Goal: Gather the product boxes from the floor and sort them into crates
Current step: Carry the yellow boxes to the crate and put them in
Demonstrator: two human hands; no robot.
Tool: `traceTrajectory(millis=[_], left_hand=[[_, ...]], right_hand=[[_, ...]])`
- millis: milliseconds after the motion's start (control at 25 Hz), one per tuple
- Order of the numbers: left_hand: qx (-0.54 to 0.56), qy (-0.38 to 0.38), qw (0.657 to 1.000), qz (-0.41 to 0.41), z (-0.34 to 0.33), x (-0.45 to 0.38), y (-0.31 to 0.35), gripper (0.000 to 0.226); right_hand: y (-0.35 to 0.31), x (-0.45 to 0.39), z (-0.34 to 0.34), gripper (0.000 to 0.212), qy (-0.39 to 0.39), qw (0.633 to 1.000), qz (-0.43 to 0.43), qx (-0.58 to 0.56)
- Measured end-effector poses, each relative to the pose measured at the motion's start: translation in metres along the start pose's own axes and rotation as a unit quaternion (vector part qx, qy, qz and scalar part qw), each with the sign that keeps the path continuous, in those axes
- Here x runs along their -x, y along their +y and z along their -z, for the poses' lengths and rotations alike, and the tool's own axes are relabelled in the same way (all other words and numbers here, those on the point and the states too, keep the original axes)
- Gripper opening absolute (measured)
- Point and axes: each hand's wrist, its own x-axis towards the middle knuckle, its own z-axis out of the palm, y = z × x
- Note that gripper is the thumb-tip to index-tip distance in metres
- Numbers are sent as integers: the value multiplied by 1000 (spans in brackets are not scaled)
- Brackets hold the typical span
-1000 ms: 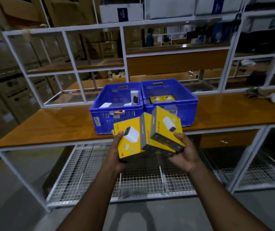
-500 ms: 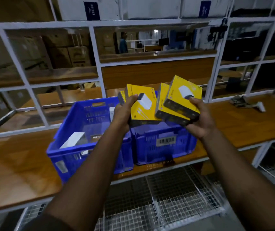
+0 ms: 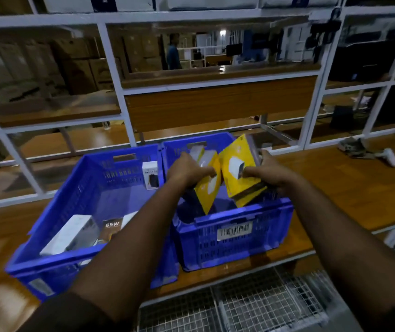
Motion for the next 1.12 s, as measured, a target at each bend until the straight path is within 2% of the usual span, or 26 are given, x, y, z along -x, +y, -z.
traceTrajectory(millis=[80, 160, 240, 360, 440, 480, 600, 720, 800, 880, 960, 1040, 1120], left_hand=[[-72, -41, 996, 17, -14, -7, 3, 107], [-127, -78, 988, 39, -35, -9, -2, 103], [-165, -116, 977, 68, -57, -7, -5, 101], [-151, -200, 964, 85, -76, 1, -6, 120], [-152, -215, 959, 102, -85, -2, -10, 123], [-154, -221, 957, 110, -88, -2, -12, 122], [-166, -272, 943, 93, -91, 1, -8, 98], [-125, -305, 941, 78, -88, 8, 5, 69], [-122, -315, 938, 74, -88, 8, 2, 71], [-140, -311, 937, 80, -92, 3, -11, 76], [-111, -274, 949, 105, -93, -2, -22, 82], [-44, -206, 970, 121, -92, -7, -25, 83], [17, -171, 977, 128, -90, -8, -25, 69]], right_hand=[[6, -16, -5, 90, -18, 995, -30, 95], [17, -26, -16, 93, -39, 980, -64, 185], [33, -37, -25, 93, -84, 943, -92, 308], [43, -36, -29, 88, -86, 877, -68, 469], [43, -38, -24, 70, -98, 856, -45, 506], [43, -39, -24, 67, -115, 847, -41, 517], [46, -43, -27, 67, -165, 803, -35, 572], [42, -41, -25, 38, -126, 811, -33, 570], [43, -40, -22, 32, -101, 815, -35, 569], [43, -39, -19, 34, -84, 821, -31, 564], [43, -38, -19, 34, -63, 840, -20, 539], [41, -38, -19, 29, -42, 859, 3, 510], [40, -38, -23, 30, -40, 877, 30, 477]])
